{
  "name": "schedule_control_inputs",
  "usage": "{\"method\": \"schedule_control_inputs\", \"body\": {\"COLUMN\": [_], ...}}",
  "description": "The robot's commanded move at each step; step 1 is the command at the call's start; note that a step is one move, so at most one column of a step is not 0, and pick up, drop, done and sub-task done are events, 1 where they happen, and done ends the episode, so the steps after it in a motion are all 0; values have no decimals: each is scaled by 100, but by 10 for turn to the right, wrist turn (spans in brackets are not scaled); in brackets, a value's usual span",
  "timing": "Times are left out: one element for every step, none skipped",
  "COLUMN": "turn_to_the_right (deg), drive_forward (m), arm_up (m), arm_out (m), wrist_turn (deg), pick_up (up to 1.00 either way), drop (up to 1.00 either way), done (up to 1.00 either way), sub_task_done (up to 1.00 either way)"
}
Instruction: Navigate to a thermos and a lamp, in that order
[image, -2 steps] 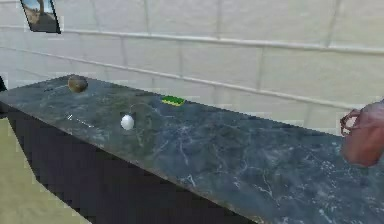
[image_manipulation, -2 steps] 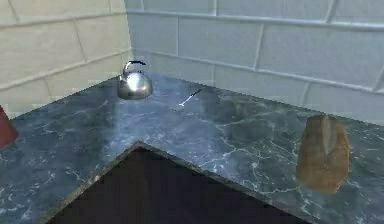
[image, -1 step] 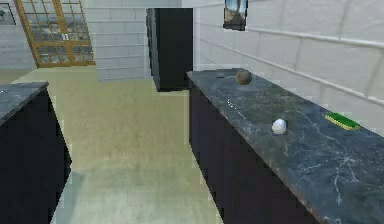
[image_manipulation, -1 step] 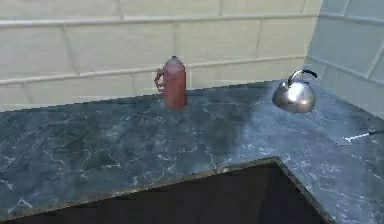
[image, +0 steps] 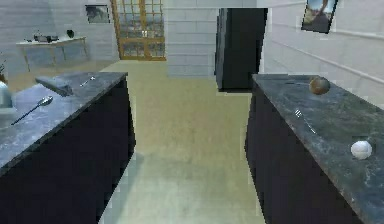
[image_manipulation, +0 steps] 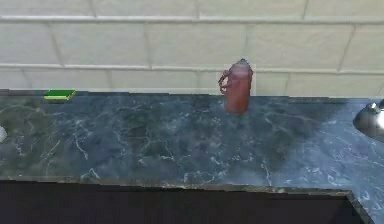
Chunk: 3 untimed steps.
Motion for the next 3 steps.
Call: {"method": "schedule_control_inputs", "body": {"turn_to_the_right": [0, 0, -150], "drive_forward": [100, 100, 0], "arm_up": [0, 0, 0], "arm_out": [0, 0, 0], "wrist_turn": [0, 0, 0], "pick_up": [0, 0, 0], "drop": [0, 0, 0], "done": [0, 0, 0], "sub_task_done": [0, 0, 0]}}
